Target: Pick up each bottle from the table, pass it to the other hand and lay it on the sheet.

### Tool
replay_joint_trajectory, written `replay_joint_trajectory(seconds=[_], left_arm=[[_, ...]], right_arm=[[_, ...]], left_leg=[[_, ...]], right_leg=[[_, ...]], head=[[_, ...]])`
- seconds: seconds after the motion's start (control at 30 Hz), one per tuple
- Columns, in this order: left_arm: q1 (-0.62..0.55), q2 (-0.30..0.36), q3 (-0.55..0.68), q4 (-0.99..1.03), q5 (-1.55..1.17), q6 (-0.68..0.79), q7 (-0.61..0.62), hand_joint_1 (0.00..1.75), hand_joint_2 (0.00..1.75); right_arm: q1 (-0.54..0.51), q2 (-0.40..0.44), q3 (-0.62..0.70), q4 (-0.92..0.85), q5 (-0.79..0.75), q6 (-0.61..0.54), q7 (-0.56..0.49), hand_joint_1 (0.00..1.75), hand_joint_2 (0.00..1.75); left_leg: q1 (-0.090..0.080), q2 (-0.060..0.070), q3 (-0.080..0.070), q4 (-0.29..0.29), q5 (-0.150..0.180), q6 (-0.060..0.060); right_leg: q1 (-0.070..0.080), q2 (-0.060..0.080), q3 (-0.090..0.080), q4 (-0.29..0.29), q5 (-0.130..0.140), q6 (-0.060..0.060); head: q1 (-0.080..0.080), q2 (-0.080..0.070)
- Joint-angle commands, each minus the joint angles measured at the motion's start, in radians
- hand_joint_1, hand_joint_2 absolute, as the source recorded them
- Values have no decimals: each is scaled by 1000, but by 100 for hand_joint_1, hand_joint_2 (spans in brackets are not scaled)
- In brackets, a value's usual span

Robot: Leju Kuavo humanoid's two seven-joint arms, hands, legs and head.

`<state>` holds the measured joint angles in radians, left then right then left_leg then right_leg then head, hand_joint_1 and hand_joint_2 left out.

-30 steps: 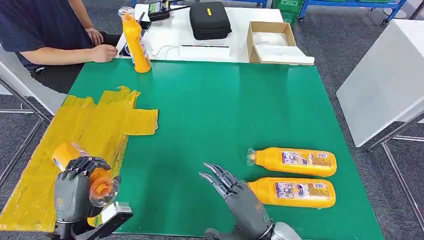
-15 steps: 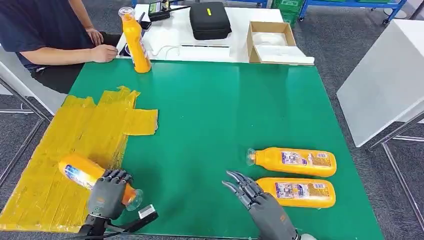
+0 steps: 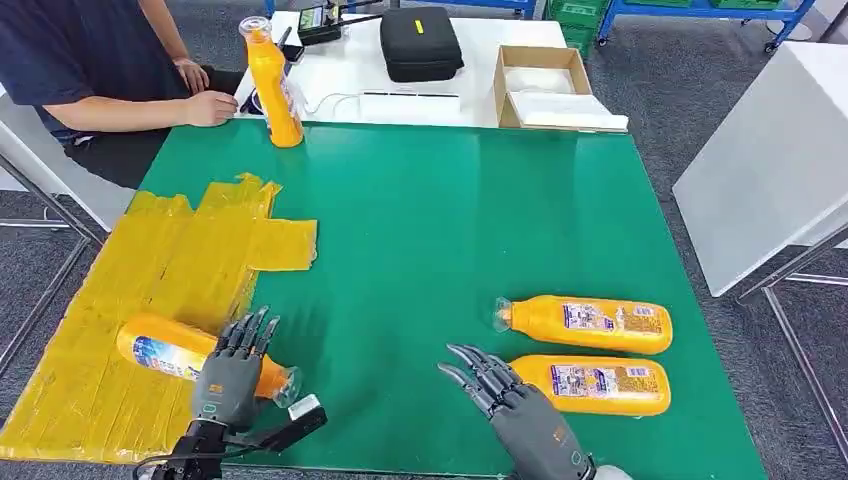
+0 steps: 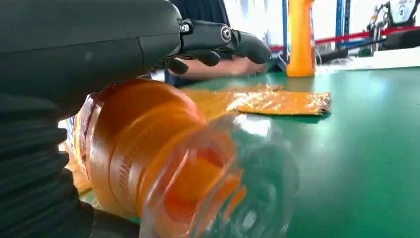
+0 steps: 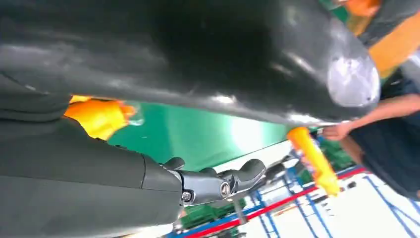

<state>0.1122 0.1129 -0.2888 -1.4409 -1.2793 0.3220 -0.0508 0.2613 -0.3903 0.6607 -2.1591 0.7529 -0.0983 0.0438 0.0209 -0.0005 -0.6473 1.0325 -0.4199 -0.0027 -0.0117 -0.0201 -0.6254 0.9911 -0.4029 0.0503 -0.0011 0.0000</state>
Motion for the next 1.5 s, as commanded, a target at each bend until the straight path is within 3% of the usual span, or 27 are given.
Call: replay_joint_trajectory(seconds=[0.03, 0.17, 0.27, 0.63, 0.77, 0.87, 1.07, 1.13, 1.17, 1.23, 1.33, 1.4, 1.5], left_arm=[[85, -87, 98, -307, 248, -43, -113, 0, 0], [101, -186, 176, -455, 473, -28, -234, 0, 0], [93, -213, 189, -457, 517, -3, -263, 0, 0], [63, -217, 167, -443, 526, 62, -294, 0, 0], [57, -184, 151, -439, 478, 79, -267, 0, 0], [82, -190, 169, -399, 496, 85, -276, 0, 0], [66, -227, 186, -458, 651, 30, -256, 0, 0], [110, -247, 243, -478, 1019, -137, -271, 0, 0], [120, -254, 262, -485, 1026, -156, -280, 0, 0], [124, -257, 269, -487, 1025, -163, -282, 0, 0], [145, -266, 294, -526, 1290, -302, -254, 0, 0], [171, -270, 312, -565, 1368, -340, -277, 0, 0], [200, -268, 319, -601, 1403, -372, -285, 0, 0]], right_arm=[[53, -63, 129, 43, 141, -143, 167, 0, 175], [28, -136, 222, 39, 309, -256, 355, 0, 175], [24, -134, 210, 47, 373, -251, 405, 0, 175], [-8, -126, 182, 98, 343, -215, 404, 0, 175], [1, -137, 151, 88, 313, -180, 374, 0, 175], [48, -170, 151, 87, 311, -224, 372, 0, 175], [29, -178, 160, 50, 362, -195, 421, 0, 175], [119, -299, 172, 14, 389, -281, 540, 0, 175], [130, -347, 195, 5, 395, -331, 565, 0, 175], [133, -367, 205, 2, 397, -352, 575, 0, 175], [127, -439, 197, -5, 368, -413, 654, 0, 175], [145, -470, 121, 5, 309, -439, 645, 0, 175], [213, -415, -99, 42, 157, -397, 493, 0, 175]], left_leg=[[1, 0, 0, 1, -2, 1], [0, 1, -1, 1, -2, 2], [0, 2, -2, 1, -2, 2], [-1, 2, 2, -2, -2, 2], [-1, 2, 3, -2, -2, 2], [-1, 1, 0, -1, -1, 2], [-1, 2, 0, -1, -2, 2], [-1, 1, 1, 0, -2, 2], [-1, 0, -1, 0, -2, 2], [-2, 1, 0, 1, -3, 3], [-1, 2, 0, 0, -3, 3], [-2, 4, -2, 0, -4, 3], [-3, 5, 1, 1, -5, 4]], right_leg=[[1, 1, 1, 0, -1, -1], [0, 1, 0, 1, -2, -1], [0, 2, -1, 0, -1, -1], [0, 2, 2, -1, -1, -2], [0, 3, 3, -1, -1, -2], [0, 1, 0, -1, -1, -1], [0, 2, 0, 0, -1, -1], [-1, 2, 1, 0, -2, -2], [-1, 0, -1, 1, -2, -1], [-2, 2, 0, 1, -3, -1], [-1, 3, 0, 0, -2, 0], [-2, 4, -2, 1, -2, 0], [-3, 6, 0, 1, -2, 0]], head=[[0, 0], [0, 0], [0, 0], [0, 0], [0, 0], [0, 0], [0, 0], [0, 0], [0, 0], [0, 0], [1, 0], [0, 0], [0, 0]])
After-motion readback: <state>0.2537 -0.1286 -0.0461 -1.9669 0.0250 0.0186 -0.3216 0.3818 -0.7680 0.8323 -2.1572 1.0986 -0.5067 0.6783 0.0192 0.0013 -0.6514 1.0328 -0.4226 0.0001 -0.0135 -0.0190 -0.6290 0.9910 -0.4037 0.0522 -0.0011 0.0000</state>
